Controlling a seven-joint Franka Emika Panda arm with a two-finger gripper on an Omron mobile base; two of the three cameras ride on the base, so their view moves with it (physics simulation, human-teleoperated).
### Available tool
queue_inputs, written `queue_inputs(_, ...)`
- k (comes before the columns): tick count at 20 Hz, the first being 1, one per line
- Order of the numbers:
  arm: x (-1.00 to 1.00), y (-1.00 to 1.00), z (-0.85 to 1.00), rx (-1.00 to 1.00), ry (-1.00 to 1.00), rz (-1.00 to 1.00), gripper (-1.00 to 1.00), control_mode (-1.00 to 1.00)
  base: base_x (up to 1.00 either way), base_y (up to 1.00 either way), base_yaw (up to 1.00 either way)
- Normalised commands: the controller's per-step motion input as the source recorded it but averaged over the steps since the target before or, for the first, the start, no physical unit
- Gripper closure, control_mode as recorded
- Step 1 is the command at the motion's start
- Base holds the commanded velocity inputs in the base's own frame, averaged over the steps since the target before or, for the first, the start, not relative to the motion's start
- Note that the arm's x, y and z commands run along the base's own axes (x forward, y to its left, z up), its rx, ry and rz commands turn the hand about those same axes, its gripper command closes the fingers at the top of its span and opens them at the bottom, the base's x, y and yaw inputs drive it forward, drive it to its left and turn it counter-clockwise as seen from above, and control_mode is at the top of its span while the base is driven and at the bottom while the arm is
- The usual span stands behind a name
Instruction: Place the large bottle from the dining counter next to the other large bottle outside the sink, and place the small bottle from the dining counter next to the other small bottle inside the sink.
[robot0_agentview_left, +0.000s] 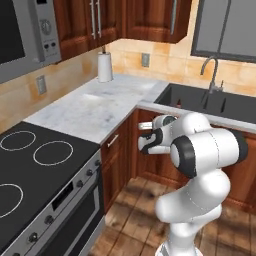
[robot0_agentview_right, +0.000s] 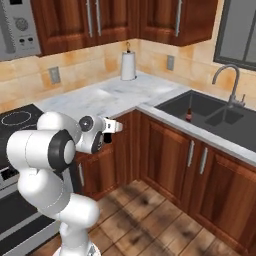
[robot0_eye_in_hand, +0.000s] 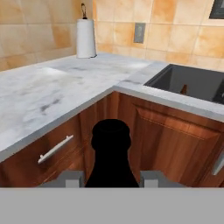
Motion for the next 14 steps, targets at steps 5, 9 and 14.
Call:
queue_inputs(5,0.00,0.00,0.00,0.00,0.00,0.00,1.00,1.00,0.47,-0.03,-0.24)
queue_inputs(9,0.00,0.00,0.00,0.00,0.00,0.00,1.00,1.00,0.46,0.00,-0.28)
queue_inputs(14,0.00,0.00,0.00,0.00,0.00,0.00,1.00,1.00,0.58,0.00,-0.24)
